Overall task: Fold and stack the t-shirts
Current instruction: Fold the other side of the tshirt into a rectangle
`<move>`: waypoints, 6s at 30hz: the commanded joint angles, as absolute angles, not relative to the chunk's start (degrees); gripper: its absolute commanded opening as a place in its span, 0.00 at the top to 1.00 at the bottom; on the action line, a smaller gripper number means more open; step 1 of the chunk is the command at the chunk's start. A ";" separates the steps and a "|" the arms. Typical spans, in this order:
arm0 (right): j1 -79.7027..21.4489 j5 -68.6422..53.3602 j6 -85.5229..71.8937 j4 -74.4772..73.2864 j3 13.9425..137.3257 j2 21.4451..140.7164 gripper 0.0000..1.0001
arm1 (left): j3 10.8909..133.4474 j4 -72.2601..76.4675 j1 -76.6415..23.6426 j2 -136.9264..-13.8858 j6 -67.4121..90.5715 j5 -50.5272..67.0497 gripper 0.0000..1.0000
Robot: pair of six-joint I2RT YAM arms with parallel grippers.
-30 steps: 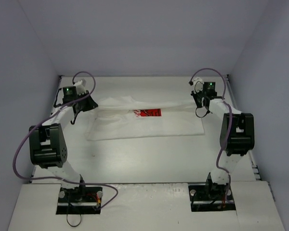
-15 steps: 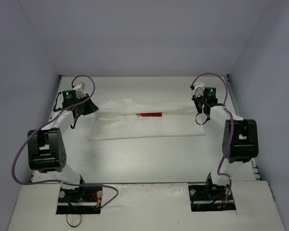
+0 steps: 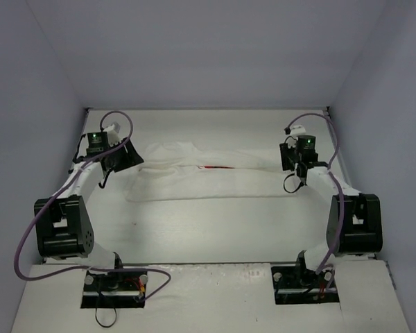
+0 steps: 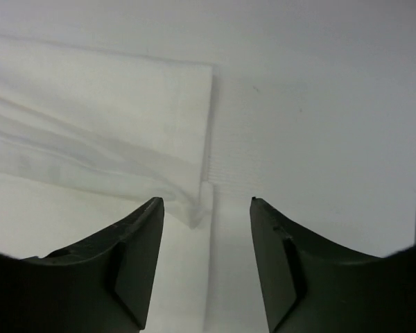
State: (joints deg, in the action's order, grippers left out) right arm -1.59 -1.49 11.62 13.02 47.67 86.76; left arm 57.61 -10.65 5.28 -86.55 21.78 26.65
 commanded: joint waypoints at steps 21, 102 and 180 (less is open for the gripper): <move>-23.46 -40.58 -0.22 14.21 104.43 129.00 0.51 | 97.58 -28.01 -3.28 -112.58 19.10 25.65 0.44; -28.27 -19.17 8.84 9.36 72.73 103.73 0.38 | 87.71 -26.92 -14.26 -105.95 9.77 28.78 0.59; -39.39 -48.41 5.36 9.70 80.42 118.79 0.53 | 43.96 -16.99 -15.21 -71.76 26.65 18.46 0.98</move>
State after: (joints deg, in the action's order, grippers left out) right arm -38.35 -44.88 6.10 7.54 77.41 119.33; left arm 44.44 -20.11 -15.42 -74.74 23.29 19.23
